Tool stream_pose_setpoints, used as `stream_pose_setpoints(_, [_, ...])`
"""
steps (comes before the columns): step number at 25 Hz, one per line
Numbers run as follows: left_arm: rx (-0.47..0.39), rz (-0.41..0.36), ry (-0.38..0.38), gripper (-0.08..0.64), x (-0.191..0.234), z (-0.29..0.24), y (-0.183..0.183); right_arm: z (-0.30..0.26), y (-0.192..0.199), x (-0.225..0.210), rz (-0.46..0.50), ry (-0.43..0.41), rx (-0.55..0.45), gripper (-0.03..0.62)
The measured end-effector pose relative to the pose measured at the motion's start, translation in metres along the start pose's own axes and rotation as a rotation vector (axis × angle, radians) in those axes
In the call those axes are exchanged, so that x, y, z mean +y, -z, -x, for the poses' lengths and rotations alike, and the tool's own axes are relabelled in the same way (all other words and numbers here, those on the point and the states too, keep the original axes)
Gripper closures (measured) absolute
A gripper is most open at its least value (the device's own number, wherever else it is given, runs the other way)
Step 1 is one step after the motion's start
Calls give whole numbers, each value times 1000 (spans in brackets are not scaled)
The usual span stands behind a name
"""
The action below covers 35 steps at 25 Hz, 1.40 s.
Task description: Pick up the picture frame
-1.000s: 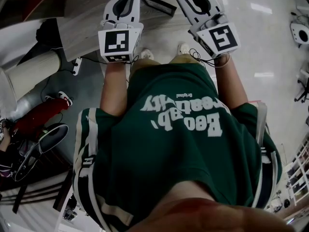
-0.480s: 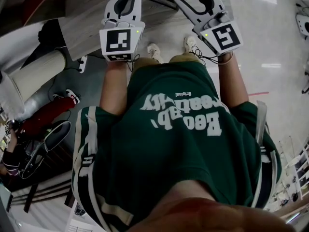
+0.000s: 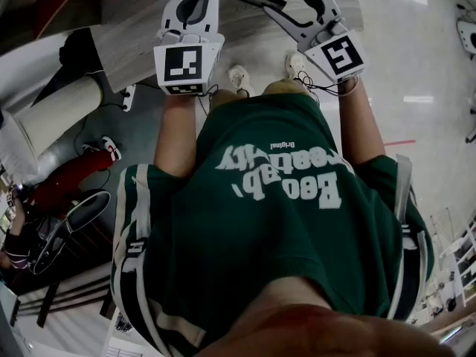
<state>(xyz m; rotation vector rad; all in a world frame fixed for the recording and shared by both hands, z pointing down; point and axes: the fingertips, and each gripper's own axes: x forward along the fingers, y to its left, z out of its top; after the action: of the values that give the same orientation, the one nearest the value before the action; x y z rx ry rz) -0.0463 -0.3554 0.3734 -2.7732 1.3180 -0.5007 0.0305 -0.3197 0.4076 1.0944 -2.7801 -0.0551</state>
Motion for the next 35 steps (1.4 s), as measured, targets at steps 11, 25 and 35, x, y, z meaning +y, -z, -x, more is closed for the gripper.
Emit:
stream_pose_setpoints(11, [4, 31, -57, 541, 17, 24, 5, -10, 74, 6, -159, 1, 175, 360])
stream_pose_setpoints(25, [43, 17, -163, 541, 48, 59, 19, -52, 140, 4, -256, 22, 260, 360])
stream_pose_setpoints(35, [60, 34, -200, 541, 68, 72, 32, -70, 161, 2, -252, 49, 313, 477])
